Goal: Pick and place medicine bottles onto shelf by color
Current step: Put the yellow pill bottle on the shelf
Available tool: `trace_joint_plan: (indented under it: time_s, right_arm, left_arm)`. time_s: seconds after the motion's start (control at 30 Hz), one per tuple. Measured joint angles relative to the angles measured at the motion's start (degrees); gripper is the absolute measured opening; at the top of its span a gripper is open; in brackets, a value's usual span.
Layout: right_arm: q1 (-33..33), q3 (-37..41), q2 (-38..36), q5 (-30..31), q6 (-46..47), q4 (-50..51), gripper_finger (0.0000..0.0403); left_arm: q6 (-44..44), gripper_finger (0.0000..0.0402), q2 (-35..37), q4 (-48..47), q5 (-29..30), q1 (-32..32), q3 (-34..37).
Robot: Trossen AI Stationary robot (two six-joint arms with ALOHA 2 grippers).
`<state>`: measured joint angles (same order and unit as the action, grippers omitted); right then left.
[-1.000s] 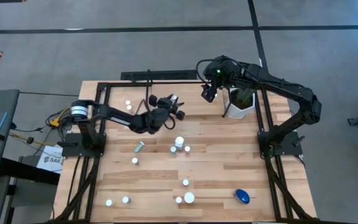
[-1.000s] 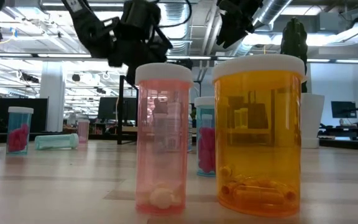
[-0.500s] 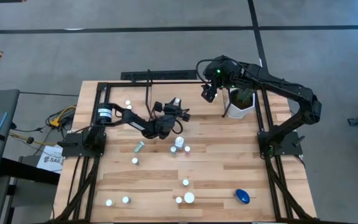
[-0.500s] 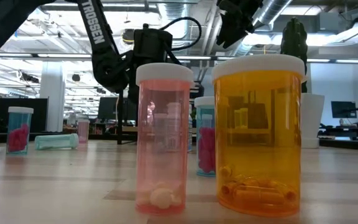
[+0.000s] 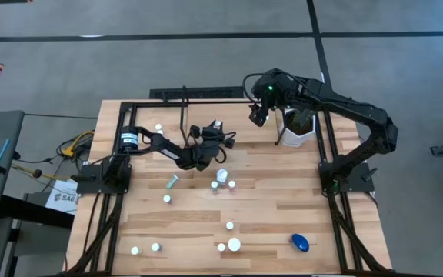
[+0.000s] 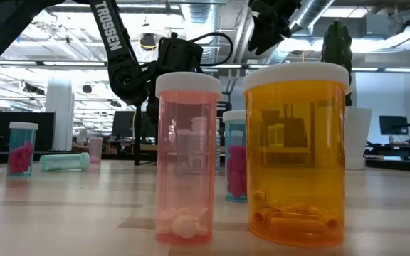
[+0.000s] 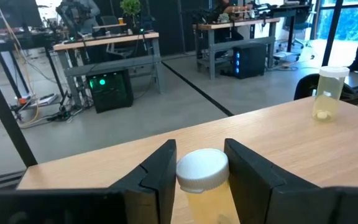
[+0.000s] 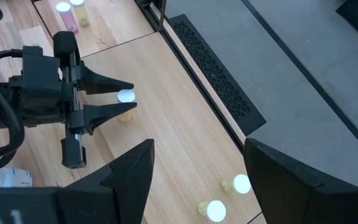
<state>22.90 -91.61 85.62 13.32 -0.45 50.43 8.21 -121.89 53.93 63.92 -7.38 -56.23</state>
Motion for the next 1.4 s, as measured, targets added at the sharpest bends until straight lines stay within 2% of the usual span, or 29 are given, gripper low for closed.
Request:
trace_joint_plan:
  time_s: [0.1, 0.37, 0.67, 0.87, 1.13, 1.27, 1.33, 1.4]
  right_arm:
    - [0.00, 0.00, 0.00, 0.00, -0.01, 0.00, 0.0270]
    - [0.00, 0.00, 0.00, 0.00, -0.02, 0.00, 0.0270]
    - [0.00, 0.00, 0.00, 0.00, -0.02, 0.00, 0.0270]
    - [0.00, 0.00, 0.00, 0.00, 0.00, 0.00, 0.0270]
    - [0.00, 0.00, 0.00, 0.00, -0.01, -0.01, 0.0270]
    - [0.00, 0.00, 0.00, 0.00, -0.01, 0.00, 0.0270]
    - [0.00, 0.00, 0.00, 0.00, 0.00, -0.02, 0.0270]
    - [0.00, 0.00, 0.00, 0.00, -0.01, -0.02, 0.0270]
  left_arm:
    - [-0.64, 0.0122, 0.00, 0.22, 0.00, 0.11, 0.01]
    - [-1.51, 0.0189, -0.15, 0.58, -0.63, 0.53, 0.13]
    - [-2.75, 0.0199, -0.15, 2.64, 1.68, 2.40, 0.13]
    - [-18.32, 0.0203, -0.15, 16.51, 7.46, 4.93, 0.13]
    - [-40.74, 0.0255, 0.36, 35.12, 9.14, 7.35, 0.11]
    - [-47.39, 0.0277, 4.48, 32.15, 10.73, 8.74, -0.67]
    - [-49.56, 0.0284, 7.36, 26.77, 11.62, 9.33, -1.36]
    - [-50.42, 0.0286, 10.76, 17.41, 11.64, 9.49, -2.34]
